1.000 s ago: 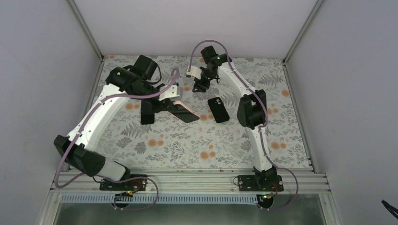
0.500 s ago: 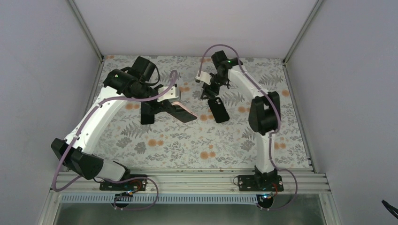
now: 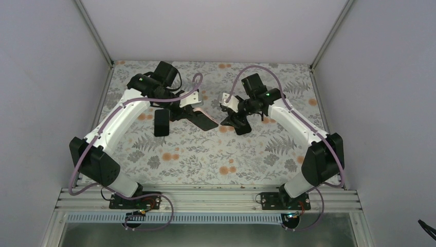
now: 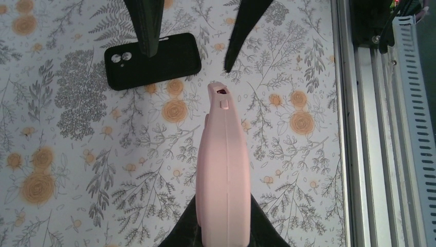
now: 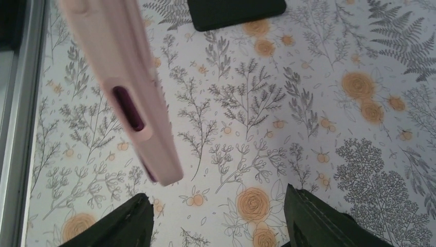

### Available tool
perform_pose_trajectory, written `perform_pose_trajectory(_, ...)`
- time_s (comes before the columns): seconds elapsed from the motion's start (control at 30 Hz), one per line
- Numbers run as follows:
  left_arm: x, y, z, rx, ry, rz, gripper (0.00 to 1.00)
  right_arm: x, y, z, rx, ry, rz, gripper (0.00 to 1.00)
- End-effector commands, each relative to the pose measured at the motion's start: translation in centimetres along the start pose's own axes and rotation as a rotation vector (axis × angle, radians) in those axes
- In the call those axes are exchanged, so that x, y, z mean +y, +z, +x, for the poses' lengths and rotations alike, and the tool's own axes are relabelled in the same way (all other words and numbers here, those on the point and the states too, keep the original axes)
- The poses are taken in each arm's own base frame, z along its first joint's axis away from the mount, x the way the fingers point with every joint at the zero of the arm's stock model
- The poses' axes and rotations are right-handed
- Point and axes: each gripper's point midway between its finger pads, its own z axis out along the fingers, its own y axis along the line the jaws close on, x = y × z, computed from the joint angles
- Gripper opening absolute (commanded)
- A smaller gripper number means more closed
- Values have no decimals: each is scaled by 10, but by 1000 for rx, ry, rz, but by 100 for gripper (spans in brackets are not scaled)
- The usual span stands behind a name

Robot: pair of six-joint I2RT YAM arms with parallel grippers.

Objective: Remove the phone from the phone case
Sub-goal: Remove the phone case from the phone.

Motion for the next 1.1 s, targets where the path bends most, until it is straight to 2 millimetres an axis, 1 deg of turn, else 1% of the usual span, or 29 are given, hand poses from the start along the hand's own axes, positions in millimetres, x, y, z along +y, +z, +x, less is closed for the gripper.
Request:
perform_pose_trajectory(0.0,-2,-14,-27,-101,44,-7,2,-8,3,-14,-61,6,20,65)
perform_pose_trajectory(0.23,-5,-17,-25,-100,43,-18,2,-13,7,-18,-72,6,14,65)
perform_pose_trajectory(0.43,-7,-21,-25,-102,43,-28,2,-9,5,-21,-84,-2,-7,64)
perform_pose_trajectory(0.63,-3,-18,-21,-85,34,-40,2,-2,4,-19,-71,-2,-33,64)
perform_pose_trajectory(0.8,-1,-18,-23,-88,36,-45,2,2,1,-17,-77,-16,-25,63)
perform_pose_trajectory(1.07,1,-17,-24,-88,34,-47,2,3,6,-17,-74,-11,-53,62)
